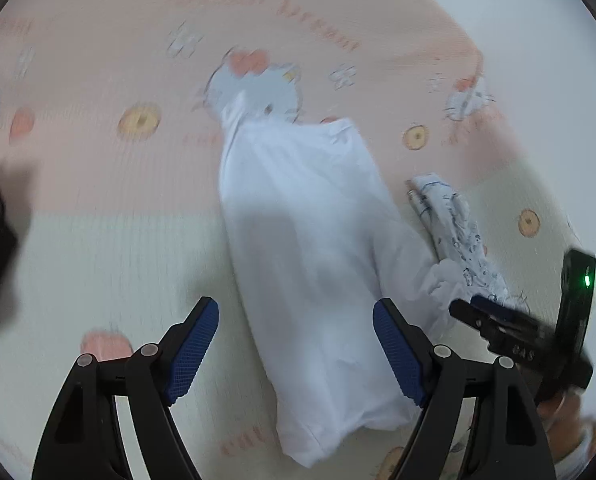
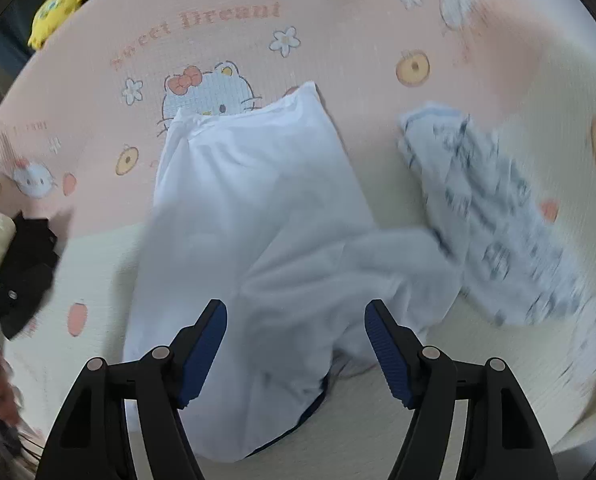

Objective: Fold clothes
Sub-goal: 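Release the shirt edge with both grippers and pull back from the shirt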

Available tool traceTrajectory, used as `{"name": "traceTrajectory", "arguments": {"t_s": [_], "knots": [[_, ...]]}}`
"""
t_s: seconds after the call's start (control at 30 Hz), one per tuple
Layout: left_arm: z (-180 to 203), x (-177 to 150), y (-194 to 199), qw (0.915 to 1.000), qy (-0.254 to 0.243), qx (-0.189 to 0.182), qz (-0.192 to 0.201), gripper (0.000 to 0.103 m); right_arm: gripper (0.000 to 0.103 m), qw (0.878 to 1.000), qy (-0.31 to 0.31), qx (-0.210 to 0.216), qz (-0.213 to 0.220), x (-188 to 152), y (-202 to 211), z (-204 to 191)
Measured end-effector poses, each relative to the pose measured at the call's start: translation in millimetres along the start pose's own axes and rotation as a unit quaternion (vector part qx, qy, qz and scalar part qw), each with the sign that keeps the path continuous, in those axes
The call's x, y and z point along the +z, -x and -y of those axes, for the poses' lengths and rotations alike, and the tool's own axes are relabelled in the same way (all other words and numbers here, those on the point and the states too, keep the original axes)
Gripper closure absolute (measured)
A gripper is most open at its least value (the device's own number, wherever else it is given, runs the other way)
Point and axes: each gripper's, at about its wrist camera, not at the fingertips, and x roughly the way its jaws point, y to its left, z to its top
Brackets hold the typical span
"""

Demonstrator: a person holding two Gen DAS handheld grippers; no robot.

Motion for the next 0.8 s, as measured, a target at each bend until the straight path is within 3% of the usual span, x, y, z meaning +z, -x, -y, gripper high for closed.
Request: {"name": "traceTrajectory", "arguments": {"t_s": [0.1,0.2,0.4,0.6,0.8], "knots": [[-2.8,-16.7,-7.9,0.9998,0.005,0.014,-0.014,0.024,0.032,0.999,-0.036,0.027,-0.002,-15.2,-4.6,10.9],[2.1,-29.7,-13.3,0.9995,-0.014,0.018,-0.022,0.024,0.032,0.999,-0.043,0.019,-0.012,-25.7,-8.9,20.5],[26.9,-49.9,-22.8,0.9954,-0.079,0.038,-0.039,0.024,0.032,1.000,-0.009,0.012,-0.017,-34.0,-16.8,24.5],[35.4,-62.3,-25.6,0.9944,-0.088,0.017,-0.056,0.024,0.032,0.999,0.034,0.026,-0.003,-34.8,-17.7,19.4],[39.9,-79.1,-37.2,0.9904,-0.106,0.038,-0.080,0.024,0.032,0.998,0.040,0.034,-0.024,-34.6,-36.2,19.9]]}}
